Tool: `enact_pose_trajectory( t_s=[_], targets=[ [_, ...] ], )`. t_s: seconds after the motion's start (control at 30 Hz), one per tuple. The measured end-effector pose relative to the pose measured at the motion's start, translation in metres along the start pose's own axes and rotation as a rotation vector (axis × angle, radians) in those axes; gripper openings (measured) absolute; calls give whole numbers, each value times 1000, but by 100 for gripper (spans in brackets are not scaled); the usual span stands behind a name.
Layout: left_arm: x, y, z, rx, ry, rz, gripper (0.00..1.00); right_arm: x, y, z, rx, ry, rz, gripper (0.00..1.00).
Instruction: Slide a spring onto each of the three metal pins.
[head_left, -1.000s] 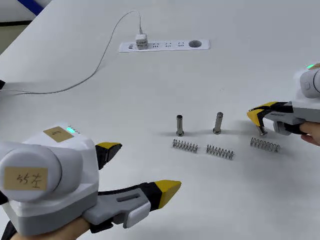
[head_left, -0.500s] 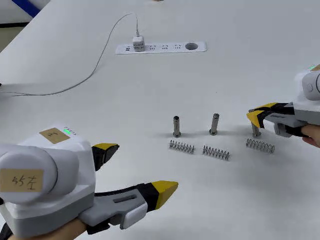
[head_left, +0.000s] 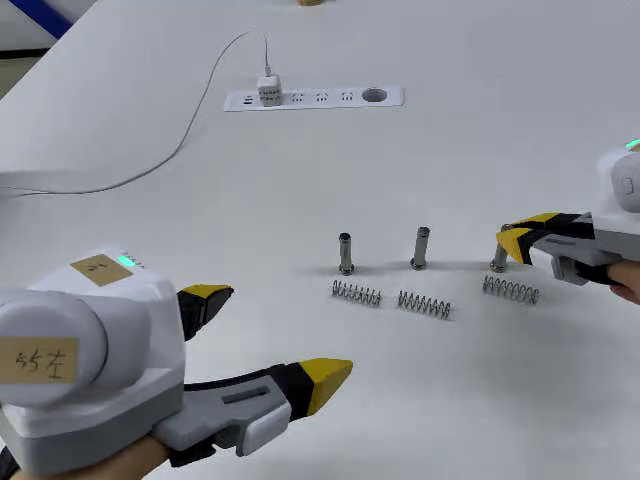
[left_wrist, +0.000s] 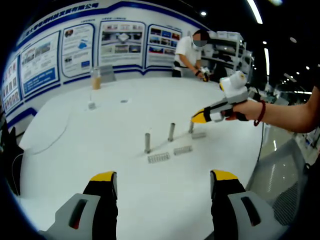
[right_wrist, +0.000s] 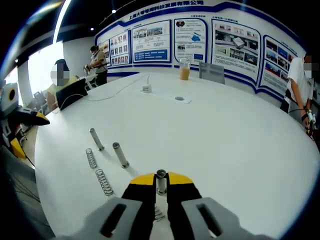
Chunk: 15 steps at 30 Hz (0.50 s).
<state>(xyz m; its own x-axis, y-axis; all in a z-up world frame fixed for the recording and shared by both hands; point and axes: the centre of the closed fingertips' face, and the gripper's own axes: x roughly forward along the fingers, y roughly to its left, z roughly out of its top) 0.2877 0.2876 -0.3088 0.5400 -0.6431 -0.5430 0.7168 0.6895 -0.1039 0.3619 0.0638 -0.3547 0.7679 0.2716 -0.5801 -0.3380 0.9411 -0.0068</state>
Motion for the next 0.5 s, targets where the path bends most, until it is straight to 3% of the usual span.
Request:
enact_pose_trajectory(
  t_s=[0.5],
  targets=[
    [-2,-1,1,-3,-6,6,78,-3,0,-2,5,8,-4,8]
  ],
)
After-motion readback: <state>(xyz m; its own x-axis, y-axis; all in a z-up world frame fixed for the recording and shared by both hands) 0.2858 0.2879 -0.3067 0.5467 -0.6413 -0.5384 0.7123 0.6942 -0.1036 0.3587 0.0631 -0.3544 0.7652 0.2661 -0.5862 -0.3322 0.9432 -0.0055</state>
